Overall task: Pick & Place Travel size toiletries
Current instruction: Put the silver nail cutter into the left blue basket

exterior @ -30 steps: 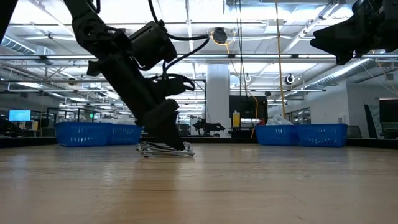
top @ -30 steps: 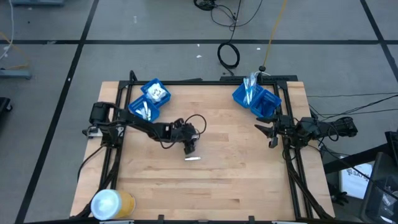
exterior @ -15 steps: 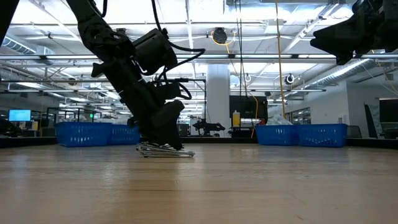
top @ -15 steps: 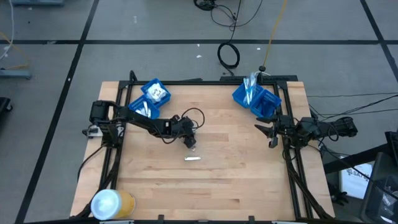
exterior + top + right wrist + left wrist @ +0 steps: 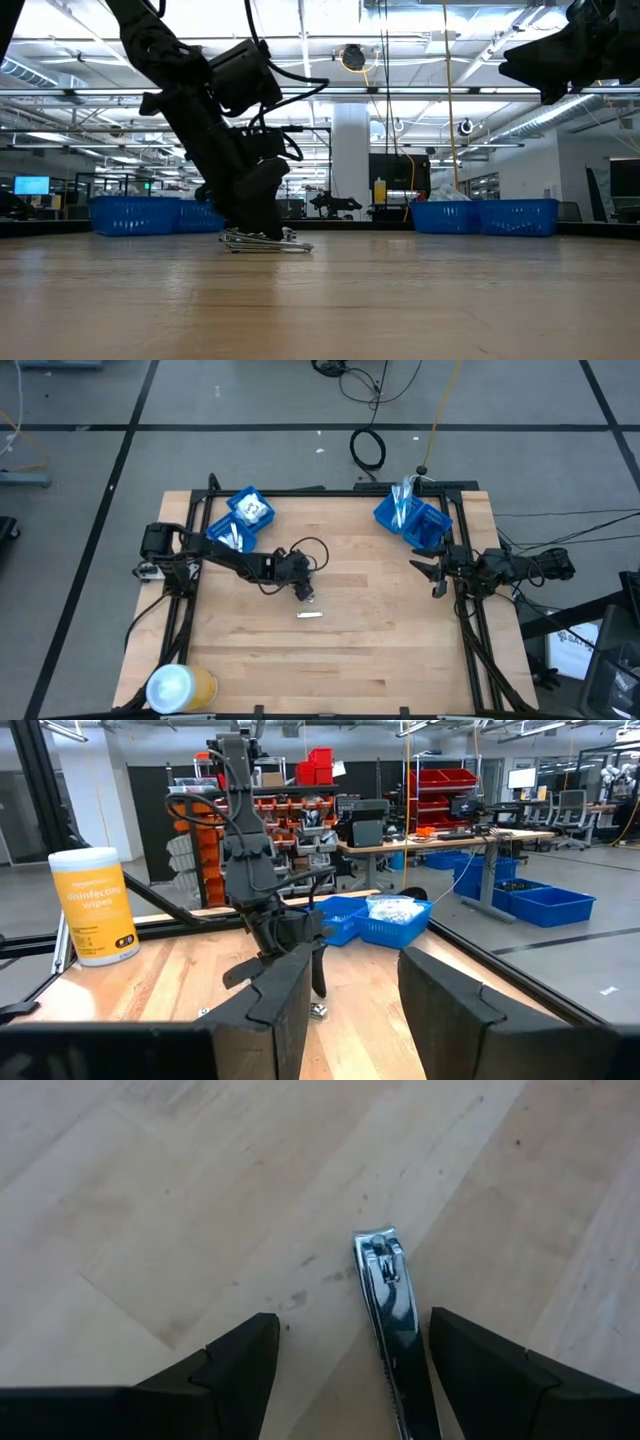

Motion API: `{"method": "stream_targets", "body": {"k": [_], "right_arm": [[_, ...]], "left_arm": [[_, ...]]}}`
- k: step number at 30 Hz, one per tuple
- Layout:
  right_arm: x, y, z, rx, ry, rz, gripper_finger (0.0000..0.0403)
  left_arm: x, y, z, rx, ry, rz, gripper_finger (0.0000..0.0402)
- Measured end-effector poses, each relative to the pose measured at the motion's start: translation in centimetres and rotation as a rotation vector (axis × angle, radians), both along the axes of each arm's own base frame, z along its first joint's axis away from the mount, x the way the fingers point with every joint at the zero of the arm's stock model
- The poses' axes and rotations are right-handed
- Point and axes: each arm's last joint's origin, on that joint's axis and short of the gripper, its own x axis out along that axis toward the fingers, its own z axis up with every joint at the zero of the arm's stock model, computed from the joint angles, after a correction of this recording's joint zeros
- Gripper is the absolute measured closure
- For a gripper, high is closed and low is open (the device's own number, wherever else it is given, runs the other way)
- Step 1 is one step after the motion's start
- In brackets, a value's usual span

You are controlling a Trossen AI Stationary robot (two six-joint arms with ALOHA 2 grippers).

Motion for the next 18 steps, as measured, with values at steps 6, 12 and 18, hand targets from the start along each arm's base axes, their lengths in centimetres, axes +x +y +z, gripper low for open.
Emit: {"method": "stream_targets", "body": {"k": [6, 12, 18], "right_arm": [[0.00, 0.00, 0.00, 0.000, 0.000, 0.000, 0.0264], [0.00, 0.00, 0.00, 0.000, 0.000, 0.000, 0.0264], [0.00, 0.00, 0.00, 0.000, 0.000, 0.000, 0.0264]], "left_arm": [[-0.07, -0.57, -0.06, -0.034, 0.003, -0.001, 0.0144], [-0.42, -0.93, -0.11, -0.055, 0.030, 0.029, 0.0144], [-0.41, -0.92, -0.10, -0.015, 0.028, 0.043, 0.0144]]}}
